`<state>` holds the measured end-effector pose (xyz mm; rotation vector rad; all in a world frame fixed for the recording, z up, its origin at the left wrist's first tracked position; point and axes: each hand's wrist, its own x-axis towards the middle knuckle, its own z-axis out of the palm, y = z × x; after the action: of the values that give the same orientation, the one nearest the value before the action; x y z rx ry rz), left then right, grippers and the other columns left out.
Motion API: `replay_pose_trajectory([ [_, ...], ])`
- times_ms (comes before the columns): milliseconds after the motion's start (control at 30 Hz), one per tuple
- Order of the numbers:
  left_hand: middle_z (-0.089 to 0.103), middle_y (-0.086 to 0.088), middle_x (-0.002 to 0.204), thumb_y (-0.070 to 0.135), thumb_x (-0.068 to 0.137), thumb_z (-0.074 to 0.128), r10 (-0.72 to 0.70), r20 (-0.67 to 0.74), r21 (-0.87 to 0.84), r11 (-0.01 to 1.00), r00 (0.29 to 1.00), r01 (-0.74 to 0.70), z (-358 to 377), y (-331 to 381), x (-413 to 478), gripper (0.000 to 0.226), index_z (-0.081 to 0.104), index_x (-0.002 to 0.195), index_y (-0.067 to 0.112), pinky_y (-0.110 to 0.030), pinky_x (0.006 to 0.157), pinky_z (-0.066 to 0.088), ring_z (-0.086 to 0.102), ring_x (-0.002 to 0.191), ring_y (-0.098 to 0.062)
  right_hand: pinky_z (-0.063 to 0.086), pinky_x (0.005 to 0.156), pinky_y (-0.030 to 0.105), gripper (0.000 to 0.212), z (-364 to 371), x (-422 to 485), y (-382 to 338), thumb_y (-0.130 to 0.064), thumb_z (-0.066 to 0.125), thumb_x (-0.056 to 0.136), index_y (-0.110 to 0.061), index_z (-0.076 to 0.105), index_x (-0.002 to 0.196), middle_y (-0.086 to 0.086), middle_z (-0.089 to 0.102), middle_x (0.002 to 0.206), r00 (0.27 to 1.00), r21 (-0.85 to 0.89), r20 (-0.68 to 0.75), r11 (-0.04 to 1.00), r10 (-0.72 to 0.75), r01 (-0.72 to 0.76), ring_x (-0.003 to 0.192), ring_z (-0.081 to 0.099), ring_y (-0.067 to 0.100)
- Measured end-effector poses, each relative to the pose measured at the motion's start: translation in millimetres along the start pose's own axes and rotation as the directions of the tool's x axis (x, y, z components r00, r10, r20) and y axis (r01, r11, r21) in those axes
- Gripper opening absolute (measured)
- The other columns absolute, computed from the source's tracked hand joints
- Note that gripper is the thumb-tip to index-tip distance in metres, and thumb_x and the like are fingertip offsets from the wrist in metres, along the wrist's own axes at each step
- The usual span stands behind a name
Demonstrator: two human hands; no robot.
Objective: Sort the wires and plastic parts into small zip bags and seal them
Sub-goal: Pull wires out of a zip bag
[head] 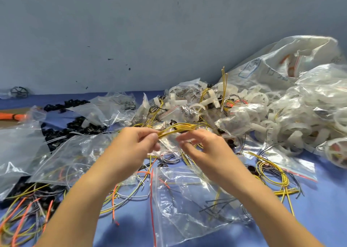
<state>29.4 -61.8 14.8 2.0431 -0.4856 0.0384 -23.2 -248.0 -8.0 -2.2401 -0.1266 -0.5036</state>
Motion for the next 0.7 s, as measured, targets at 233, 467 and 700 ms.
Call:
replay_pose_trajectory([
  [233,0.070,-0.014,0.069,0.015,0.094,0.057,-0.272,0.007,0.439,0.865,0.962,0.241,-60.2,-53.1,-20.6,0.029,0.073,0.071,0.014,-0.034,0.059,0.042,0.052,0.057,-0.020,0.028,0.109,0.033,0.059,23.7,-8.4,-10.2,-0.002,0.047,0.091,-0.049,0.057,0.125,-0.012,0.044,0.142,0.903,-0.340,0.386,0.880,-0.190,0.331,0.128,0.038,0.016],
  [467,0.069,0.001,0.073,0.015,0.093,0.060,-0.383,0.384,-0.006,0.909,0.840,0.417,-56.0,-67.9,-56.5,0.017,0.077,0.094,0.014,-0.016,0.056,0.043,0.057,0.064,-0.004,0.010,0.116,0.037,0.053,50.6,-19.5,-14.6,-0.003,0.051,0.084,-0.043,0.055,0.120,-0.004,0.022,0.158,0.835,-0.435,0.499,0.767,-0.231,0.472,0.143,0.018,0.018],
  [700,0.062,-0.006,0.083,0.034,0.073,0.080,-0.268,0.556,-0.330,0.797,0.786,0.505,-68.5,-78.8,-59.9,0.053,0.068,0.109,-0.002,-0.025,0.057,0.047,0.057,0.074,-0.011,0.024,0.110,0.034,0.015,45.7,-17.1,-16.0,-0.019,0.049,0.091,-0.030,0.057,0.099,-0.003,0.041,0.147,0.901,-0.396,0.330,0.825,-0.281,0.402,0.134,0.035,0.021],
])
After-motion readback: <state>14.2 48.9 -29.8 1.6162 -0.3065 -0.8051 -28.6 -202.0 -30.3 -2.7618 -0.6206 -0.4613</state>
